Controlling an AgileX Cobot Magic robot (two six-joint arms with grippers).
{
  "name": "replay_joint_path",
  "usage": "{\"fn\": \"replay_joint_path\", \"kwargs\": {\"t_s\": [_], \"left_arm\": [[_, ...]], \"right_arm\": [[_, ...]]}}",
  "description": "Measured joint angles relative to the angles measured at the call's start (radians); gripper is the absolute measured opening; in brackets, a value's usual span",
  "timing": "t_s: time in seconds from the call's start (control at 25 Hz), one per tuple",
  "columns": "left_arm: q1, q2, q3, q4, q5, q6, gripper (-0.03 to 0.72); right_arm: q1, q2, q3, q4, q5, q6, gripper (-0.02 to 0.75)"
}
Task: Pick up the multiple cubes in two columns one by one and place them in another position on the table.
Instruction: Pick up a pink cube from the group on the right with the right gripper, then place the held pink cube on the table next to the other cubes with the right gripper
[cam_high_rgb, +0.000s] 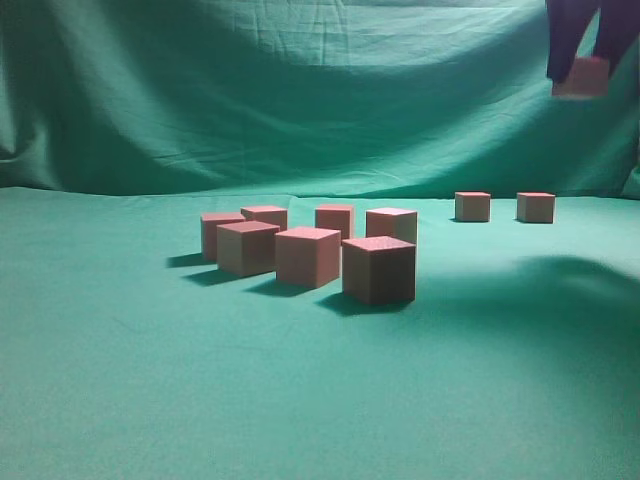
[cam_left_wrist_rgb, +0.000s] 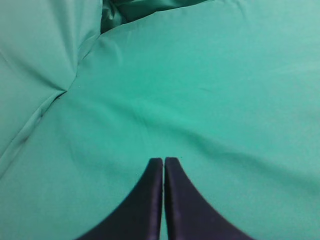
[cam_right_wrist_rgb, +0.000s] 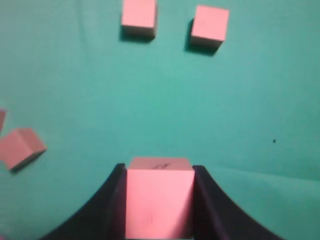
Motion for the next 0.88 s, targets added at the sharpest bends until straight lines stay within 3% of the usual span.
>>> {"fn": "replay_joint_path", "kwargs": {"t_s": [0.28, 0.48, 0.72, 0.88], "left_arm": [[0.000, 0.000, 0.000, 0.000, 0.000, 0.000, 0.000], [0.000, 0.000, 0.000, 0.000, 0.000, 0.000, 0.000], [0.000, 0.000, 0.000, 0.000, 0.000, 0.000, 0.000], [0.000, 0.000, 0.000, 0.000, 0.000, 0.000, 0.000]], "right_arm": [[0.238, -0.220, 0.310, 0.026, -0.058, -0.182, 0.249], [0.435, -0.285, 0.505, 0.039, -0.152, -0.211, 0.249], [0.638, -0.287, 0.609, 0.064, -0.305, -0.219, 0.249], [0.703, -0.266, 0.626, 0.080, -0.398, -0.198, 0.249]]}}
